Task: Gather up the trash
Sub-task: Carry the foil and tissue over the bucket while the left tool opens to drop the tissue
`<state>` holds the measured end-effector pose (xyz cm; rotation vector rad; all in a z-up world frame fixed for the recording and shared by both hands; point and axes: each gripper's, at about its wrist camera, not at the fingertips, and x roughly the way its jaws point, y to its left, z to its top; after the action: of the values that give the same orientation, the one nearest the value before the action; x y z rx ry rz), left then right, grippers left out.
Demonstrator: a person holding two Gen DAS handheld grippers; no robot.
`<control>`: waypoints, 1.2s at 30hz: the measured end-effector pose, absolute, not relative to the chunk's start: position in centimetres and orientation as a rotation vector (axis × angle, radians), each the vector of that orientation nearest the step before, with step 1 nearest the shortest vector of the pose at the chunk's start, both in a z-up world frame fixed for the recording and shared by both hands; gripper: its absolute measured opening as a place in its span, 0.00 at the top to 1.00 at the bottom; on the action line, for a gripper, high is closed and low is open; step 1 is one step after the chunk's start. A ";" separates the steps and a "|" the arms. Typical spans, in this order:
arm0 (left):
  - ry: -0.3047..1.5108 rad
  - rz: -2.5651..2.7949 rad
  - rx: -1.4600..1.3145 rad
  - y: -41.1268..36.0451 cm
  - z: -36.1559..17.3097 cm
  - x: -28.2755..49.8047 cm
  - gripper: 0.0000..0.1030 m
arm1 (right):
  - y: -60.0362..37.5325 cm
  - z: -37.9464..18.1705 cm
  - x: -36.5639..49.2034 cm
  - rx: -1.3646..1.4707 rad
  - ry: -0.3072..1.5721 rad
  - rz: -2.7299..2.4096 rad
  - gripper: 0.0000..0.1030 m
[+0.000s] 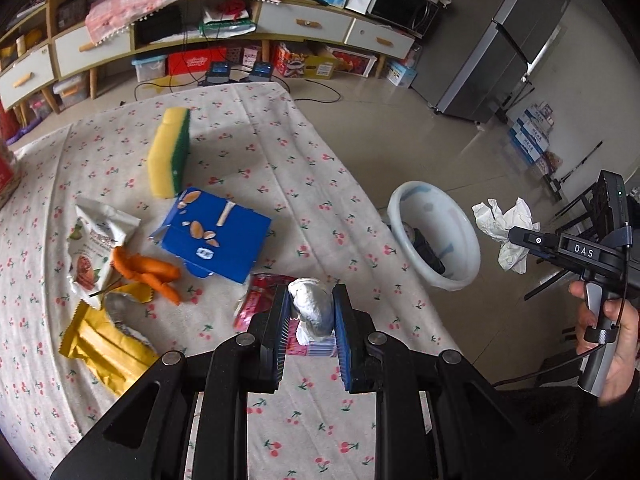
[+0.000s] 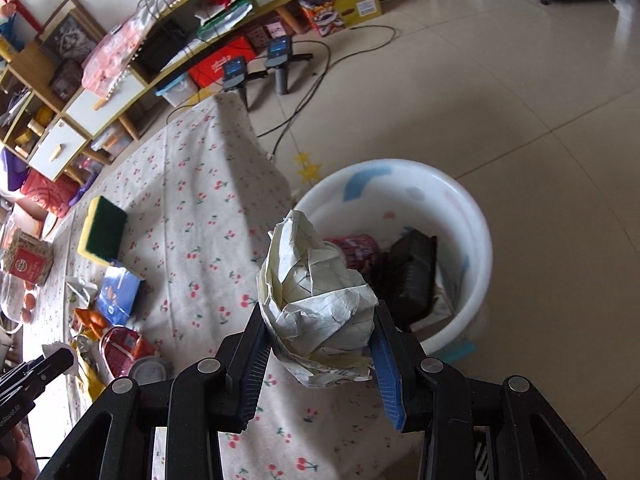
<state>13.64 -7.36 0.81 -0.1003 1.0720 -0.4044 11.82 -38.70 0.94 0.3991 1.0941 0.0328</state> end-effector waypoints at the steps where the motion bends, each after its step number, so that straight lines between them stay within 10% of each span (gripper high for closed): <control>1: 1.077 -0.422 -0.098 -8.5 0.7 13.9 0.79 | -39.4 0.8 11.7 0.406 1.095 0.023 0.58; 23: 1.177 -0.550 0.000 -26.4 -5.5 21.0 0.78 | -48.8 -2.7 11.4 0.533 1.157 -0.093 0.58; 27: 1.197 -0.543 0.001 -27.0 -6.3 22.0 0.70 | -49.1 -2.8 11.6 0.540 1.161 -0.100 0.58; 31: 1.192 -0.509 0.012 -26.7 -6.2 22.0 0.41 | -49.1 -3.1 11.9 0.543 1.165 -0.107 0.58; 36: 1.186 -0.492 0.020 -25.2 -5.1 21.4 0.40 | -48.8 -3.3 12.3 0.544 1.172 -0.112 0.58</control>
<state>21.42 -25.23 -5.09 0.0195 1.1862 -0.4921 12.29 -48.80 -3.32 0.5436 1.1716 -0.1118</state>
